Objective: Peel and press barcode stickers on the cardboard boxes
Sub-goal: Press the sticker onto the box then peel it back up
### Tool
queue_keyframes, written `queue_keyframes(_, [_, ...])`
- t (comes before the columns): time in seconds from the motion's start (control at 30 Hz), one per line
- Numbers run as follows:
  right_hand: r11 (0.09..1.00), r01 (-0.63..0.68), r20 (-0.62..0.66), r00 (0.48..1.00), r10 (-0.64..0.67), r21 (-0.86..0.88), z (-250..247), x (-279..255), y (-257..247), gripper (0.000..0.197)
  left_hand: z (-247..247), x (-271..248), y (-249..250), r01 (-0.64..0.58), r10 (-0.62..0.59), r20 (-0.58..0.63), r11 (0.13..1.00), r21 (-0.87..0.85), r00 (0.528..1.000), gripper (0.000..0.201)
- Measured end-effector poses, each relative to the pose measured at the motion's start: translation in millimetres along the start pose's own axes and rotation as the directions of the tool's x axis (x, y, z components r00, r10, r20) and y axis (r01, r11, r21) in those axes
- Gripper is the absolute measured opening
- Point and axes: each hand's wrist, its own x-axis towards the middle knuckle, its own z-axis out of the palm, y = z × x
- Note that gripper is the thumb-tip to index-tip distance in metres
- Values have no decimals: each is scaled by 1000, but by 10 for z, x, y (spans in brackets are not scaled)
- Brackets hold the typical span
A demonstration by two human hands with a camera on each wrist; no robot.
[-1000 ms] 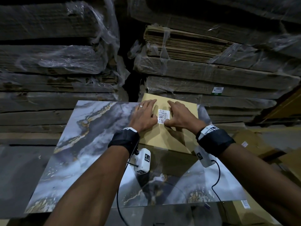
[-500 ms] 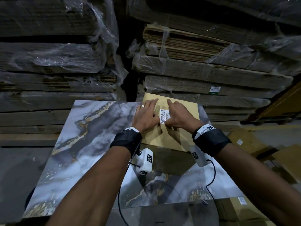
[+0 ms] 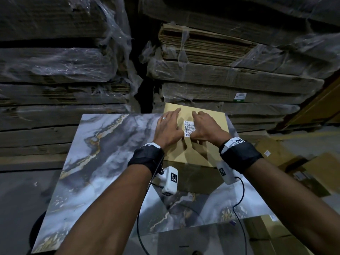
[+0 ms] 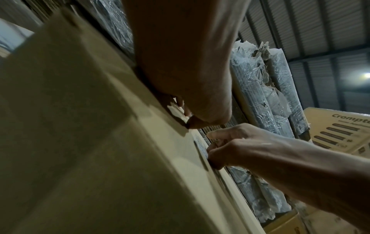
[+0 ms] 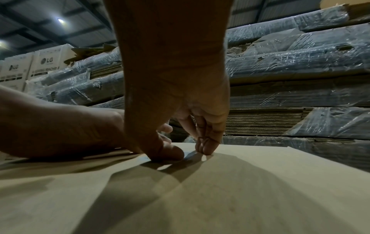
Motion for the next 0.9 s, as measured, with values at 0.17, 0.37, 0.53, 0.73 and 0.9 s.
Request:
queue_keyframes(0.17, [1000,-4,31,1000,3,23,-25,29,23,69,-30,-28,34,-9,8,15,1000,20,1000,73])
queue_keyframes(0.37, [982,23,-39,999,-16,189,-48,-88,139,98,-47,-42,31,-26,26,-2,1000,10,1000,74])
queue_keyframes(0.53, [984,64,-74,996,-52,167,-40,-166,128,95,-13,-39,17,-34,34,-9,999,-5,999,73])
queue_keyframes(0.73, [987,57,-61,997,-48,148,-75,-150,85,94,8,-28,0,-52,52,-16,999,-4,999,71])
queue_keyframes(0.9, [955,-11,-47,999,26,297,-116,-69,115,91,6,-24,-15,-68,67,-39,998,-2,997,72])
